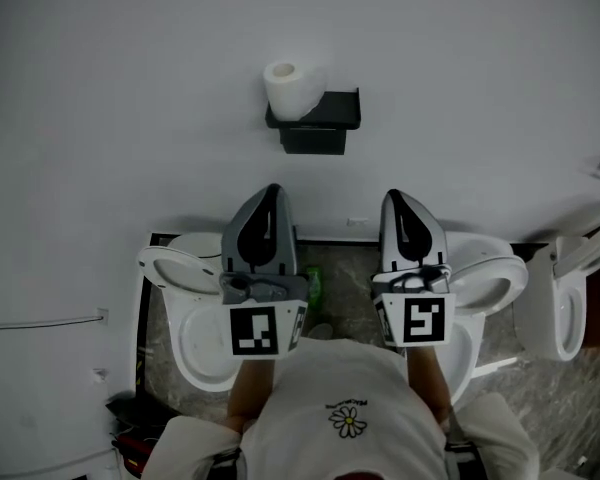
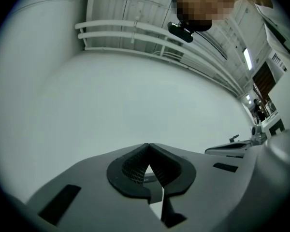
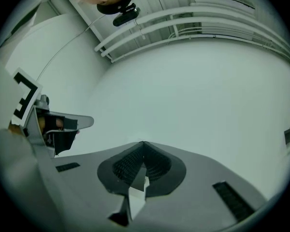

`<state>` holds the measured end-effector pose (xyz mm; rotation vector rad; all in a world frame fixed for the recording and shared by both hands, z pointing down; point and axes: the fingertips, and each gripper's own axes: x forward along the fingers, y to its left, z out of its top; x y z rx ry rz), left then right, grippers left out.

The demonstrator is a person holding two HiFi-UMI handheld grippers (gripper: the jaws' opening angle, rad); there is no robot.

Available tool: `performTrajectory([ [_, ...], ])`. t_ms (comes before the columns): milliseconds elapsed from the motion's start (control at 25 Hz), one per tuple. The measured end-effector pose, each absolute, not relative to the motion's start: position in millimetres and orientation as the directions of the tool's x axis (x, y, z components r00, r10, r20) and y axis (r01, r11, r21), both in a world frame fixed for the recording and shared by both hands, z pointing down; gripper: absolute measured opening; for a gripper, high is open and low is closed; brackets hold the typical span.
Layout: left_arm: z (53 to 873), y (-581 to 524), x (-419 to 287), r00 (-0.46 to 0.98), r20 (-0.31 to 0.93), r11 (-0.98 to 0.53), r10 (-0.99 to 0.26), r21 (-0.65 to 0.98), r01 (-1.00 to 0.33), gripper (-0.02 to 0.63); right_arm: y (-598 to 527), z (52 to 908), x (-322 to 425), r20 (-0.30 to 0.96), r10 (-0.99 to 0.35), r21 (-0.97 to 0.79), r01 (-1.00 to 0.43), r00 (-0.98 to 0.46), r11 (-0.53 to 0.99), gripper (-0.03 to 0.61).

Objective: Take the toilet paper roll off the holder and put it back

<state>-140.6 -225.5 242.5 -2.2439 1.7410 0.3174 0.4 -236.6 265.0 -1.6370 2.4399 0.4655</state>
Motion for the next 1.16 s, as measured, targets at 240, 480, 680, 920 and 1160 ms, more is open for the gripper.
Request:
performTrajectory([
  [240, 268.1, -227.4, -140.0, 0.225, -0.289, -0.217, -0.93, -0.058, -0.974, 0.017, -229.7, 274.7, -3.6, -0.279, -0.874, 0.161, -0.916, -0.399, 0.366, 0.009],
  [480, 274.0, -226.6, -139.3, 0.219, -0.275, -0.207, -0.936, -0.073, -0.976, 0.017, -226.2, 286.7, 0.8, -0.24, -0.887, 0.138, -0.918, -0.395, 0.371, 0.009],
  [680, 281.5, -227.1, -136.1, 0.231, -0.26, -0.205, -0.937, -0.125, -0.971, 0.017, -224.4, 294.0, 3.6, -0.217, -0.889, 0.138, -0.914, -0.404, 0.382, 0.009],
  [920, 278.3, -224.8, -132.3, 0.207, -0.245, -0.187, -0.947, -0.104, -0.977, 0.017, -223.9, 304.3, 6.5, -0.183, -0.893, 0.118, -0.911, -0.412, 0.396, 0.009],
  [1160, 271.5, -218.3, -143.7, 0.168, -0.236, -0.141, -0.957, -0.128, -0.982, 0.015, -225.3, 321.7, 12.8, -0.11, -0.911, 0.102, -0.917, -0.396, 0.386, 0.009],
])
